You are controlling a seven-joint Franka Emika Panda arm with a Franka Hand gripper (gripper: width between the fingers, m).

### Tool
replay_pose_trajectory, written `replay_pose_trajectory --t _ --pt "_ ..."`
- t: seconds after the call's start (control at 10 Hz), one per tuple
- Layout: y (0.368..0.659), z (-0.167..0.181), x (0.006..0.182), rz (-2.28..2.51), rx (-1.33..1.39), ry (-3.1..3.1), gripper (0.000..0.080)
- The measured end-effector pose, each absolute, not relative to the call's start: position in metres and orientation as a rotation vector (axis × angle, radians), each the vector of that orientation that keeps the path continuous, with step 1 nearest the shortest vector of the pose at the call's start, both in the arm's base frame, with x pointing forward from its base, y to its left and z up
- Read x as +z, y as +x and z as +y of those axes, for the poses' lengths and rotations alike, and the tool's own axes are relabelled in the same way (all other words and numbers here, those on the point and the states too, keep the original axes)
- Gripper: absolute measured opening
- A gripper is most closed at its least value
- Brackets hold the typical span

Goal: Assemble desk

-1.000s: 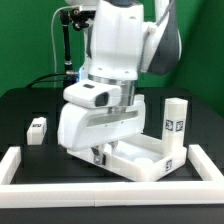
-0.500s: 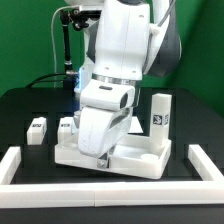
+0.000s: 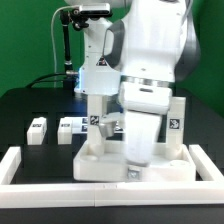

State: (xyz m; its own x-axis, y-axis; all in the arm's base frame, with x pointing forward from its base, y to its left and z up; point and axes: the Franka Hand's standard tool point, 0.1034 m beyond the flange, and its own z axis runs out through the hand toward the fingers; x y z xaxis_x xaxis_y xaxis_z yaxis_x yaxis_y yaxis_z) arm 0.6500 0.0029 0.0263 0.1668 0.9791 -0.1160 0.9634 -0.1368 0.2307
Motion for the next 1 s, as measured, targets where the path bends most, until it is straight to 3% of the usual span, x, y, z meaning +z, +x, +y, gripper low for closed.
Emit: replay_pose_trajectory --t 1.0 --pt "0.651 0.017 0.026 1.964 0.065 2.139 0.006"
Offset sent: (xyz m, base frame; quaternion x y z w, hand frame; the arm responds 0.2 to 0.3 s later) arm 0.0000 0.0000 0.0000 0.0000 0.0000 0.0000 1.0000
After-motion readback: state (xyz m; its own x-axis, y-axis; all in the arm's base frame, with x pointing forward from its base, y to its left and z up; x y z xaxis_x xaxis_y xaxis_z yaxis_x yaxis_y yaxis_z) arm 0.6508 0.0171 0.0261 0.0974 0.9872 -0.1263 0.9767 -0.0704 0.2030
